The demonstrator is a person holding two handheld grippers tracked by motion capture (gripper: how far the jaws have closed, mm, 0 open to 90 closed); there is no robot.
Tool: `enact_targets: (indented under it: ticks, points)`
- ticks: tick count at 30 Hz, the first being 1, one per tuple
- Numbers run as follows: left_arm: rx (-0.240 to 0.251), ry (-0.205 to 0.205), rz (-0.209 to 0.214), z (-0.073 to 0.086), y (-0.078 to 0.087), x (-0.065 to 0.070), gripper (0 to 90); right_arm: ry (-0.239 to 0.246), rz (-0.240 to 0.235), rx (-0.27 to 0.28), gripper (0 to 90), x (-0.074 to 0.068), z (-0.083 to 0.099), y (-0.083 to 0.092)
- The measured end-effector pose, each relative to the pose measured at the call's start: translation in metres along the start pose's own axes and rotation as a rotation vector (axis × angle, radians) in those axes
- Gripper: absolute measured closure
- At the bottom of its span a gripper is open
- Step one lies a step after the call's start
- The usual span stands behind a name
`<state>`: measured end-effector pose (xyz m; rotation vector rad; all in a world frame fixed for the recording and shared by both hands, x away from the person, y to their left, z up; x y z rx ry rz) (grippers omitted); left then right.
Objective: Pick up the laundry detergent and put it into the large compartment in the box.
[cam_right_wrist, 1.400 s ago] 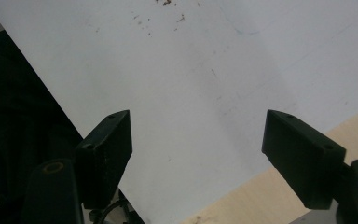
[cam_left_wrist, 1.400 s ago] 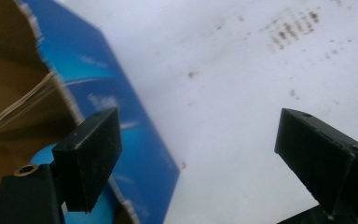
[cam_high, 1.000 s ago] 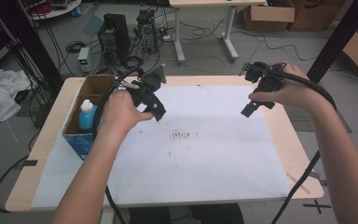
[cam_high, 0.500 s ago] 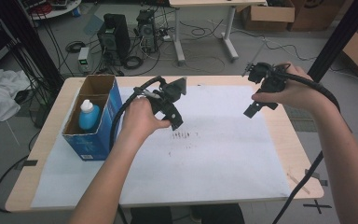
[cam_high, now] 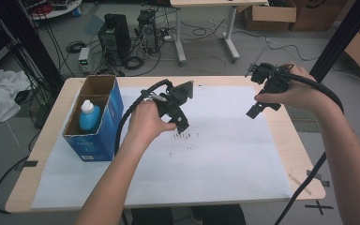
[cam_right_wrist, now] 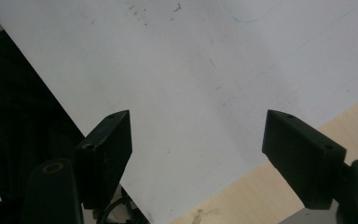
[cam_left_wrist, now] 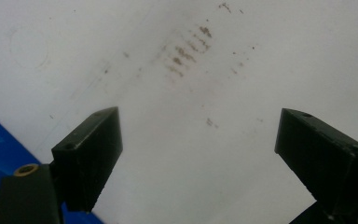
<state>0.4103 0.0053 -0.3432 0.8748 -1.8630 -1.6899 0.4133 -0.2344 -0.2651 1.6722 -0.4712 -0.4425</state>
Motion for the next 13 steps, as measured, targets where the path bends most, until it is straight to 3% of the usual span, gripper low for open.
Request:
enact_targets:
  ticks: [13]
  points:
    - [0.001, -0.004, 0.002, 0.0003, 0.0006, 0.0007, 15.5, -0.004, -0.002, 0.001, 24.2, -0.0017, 0.0004, -0.0005]
Point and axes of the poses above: each handheld gripper's, and its own axes: y roughly backward along the jaws, z roughly out of its underside, x roughly to its right, the point moved 7 cm from there along -y, roughly forward along the jaws, and after that the axes turned 3 degrees about -x, right-handed, at the moved point
